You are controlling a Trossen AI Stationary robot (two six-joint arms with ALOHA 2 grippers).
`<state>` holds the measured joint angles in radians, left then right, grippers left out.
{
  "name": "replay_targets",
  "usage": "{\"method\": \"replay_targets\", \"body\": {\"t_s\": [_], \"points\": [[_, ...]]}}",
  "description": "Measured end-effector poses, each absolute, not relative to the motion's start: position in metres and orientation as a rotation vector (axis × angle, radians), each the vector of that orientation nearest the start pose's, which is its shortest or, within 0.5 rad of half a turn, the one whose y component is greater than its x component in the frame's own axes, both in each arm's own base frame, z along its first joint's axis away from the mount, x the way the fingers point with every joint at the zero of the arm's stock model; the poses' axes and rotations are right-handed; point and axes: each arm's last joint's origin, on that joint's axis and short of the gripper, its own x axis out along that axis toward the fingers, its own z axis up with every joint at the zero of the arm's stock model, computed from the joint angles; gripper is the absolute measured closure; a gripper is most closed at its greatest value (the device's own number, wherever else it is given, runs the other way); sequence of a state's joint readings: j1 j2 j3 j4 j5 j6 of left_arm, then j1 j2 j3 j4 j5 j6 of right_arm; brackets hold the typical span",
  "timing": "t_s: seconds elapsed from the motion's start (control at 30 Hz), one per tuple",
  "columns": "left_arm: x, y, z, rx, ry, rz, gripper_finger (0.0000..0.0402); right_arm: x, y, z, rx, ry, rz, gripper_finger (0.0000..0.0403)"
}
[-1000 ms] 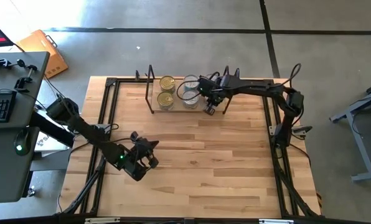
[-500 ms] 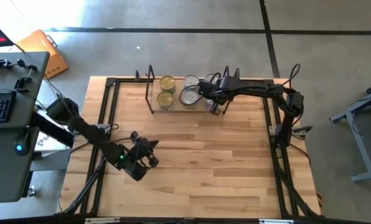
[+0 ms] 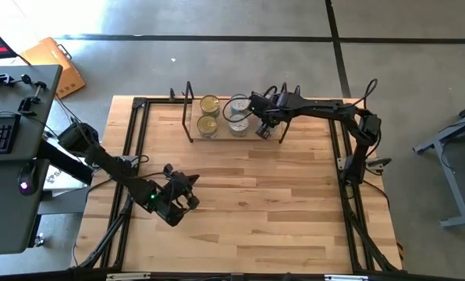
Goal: Stack canned seafood by type on shelf
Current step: Adjust the stacked colored tuna cans on the shelf
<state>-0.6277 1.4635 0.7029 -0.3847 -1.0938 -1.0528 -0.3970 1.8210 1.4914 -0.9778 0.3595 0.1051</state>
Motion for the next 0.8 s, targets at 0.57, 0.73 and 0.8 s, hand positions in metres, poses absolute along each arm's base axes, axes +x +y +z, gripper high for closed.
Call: {"method": "replay_targets", "body": {"t_s": [0.57,0.73,0.8], "points": [[0.213,-0.123,0.167,-0.113,0.429,0.709,0.0401,0.343,-0.164,0.225,0.039,1.295,-0.700,0.0403],[0.213,-0.123,0.167,-0.115,0.430,0.705,0.0401,0.348,-0.160,0.227,-0.071,1.309,-0.610,0.0403],[0.213,-0.123,0.167,-0.116,0.430,0.705,0.0402,0.350,-0.156,0.231,-0.109,1.315,-0.580,0.0403]]}}
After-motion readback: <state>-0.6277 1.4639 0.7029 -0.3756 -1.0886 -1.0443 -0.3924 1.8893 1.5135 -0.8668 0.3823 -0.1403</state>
